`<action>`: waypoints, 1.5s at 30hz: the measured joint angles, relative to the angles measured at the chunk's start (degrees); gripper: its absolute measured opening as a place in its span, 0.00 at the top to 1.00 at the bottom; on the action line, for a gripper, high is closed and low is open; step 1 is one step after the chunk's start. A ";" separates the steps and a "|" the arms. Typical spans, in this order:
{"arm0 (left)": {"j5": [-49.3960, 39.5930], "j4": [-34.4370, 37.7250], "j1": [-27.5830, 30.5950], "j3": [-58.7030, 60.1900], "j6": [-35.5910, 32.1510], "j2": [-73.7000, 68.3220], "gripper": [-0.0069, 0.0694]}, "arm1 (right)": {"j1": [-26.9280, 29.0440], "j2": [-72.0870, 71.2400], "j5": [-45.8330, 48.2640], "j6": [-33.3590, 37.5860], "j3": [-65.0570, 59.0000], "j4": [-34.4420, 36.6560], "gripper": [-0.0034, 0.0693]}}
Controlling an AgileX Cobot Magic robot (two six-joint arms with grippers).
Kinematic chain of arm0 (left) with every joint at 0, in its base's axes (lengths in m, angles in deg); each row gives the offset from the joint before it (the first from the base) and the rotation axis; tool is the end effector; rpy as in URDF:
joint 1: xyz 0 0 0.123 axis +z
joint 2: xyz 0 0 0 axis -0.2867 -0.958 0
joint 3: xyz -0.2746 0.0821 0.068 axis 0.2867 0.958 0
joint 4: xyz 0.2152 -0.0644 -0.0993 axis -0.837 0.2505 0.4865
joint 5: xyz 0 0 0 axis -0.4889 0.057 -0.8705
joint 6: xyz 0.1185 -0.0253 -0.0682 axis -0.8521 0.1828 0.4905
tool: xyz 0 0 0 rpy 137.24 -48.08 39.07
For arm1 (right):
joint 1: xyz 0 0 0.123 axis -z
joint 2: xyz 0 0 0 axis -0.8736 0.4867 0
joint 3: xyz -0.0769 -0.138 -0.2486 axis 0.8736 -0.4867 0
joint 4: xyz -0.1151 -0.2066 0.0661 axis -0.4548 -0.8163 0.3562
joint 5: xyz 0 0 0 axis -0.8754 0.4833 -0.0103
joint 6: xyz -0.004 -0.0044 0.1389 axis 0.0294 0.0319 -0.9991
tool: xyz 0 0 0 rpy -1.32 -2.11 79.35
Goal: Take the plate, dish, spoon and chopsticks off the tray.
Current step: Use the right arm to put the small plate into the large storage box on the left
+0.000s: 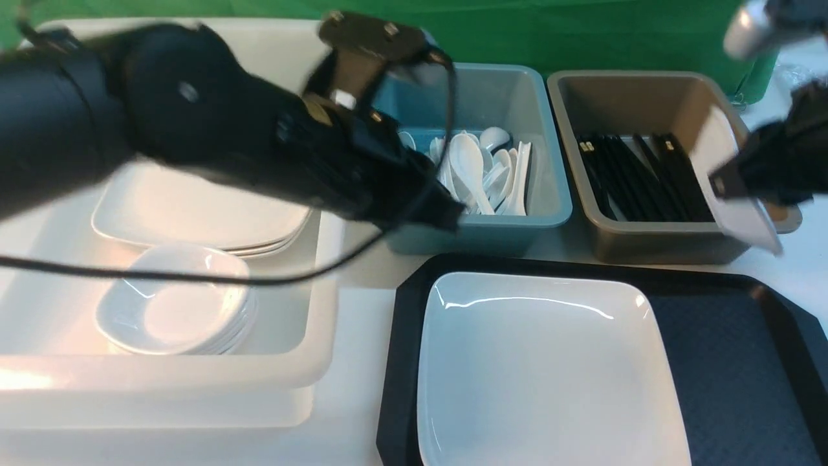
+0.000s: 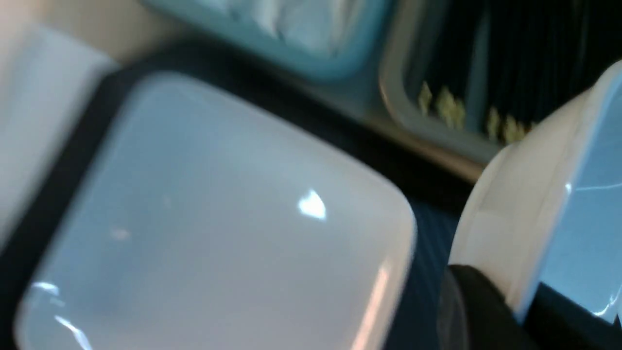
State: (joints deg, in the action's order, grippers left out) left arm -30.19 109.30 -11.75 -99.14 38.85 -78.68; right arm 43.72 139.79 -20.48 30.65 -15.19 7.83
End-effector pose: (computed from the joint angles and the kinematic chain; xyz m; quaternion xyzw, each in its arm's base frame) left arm 0.3001 -0.1988 0.3151 0.2839 0.8572 -0.1974 0.3816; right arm 0.2875 0.1042 0.3628 -0.2086 0.8875 0.0861 0.4018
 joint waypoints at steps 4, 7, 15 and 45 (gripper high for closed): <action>-2.56 -0.71 6.82 -1.42 0.00 5.12 0.89 | -8.31 3.01 -0.47 3.07 7.81 5.01 0.87; -5.99 -2.70 13.23 -1.39 0.00 10.10 0.89 | -15.82 8.53 -0.77 3.68 15.18 5.79 0.87; -10.43 -4.16 32.76 6.16 2.52 23.76 0.89 | -31.28 28.13 -2.96 4.98 37.79 6.45 0.87; -17.16 -2.12 46.50 20.36 -5.01 36.87 0.89 | -39.54 53.03 -0.20 5.73 52.31 3.88 0.22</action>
State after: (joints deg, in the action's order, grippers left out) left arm -47.34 107.18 34.74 -78.78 33.83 -41.81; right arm 4.18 192.81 -20.68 36.38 37.13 11.71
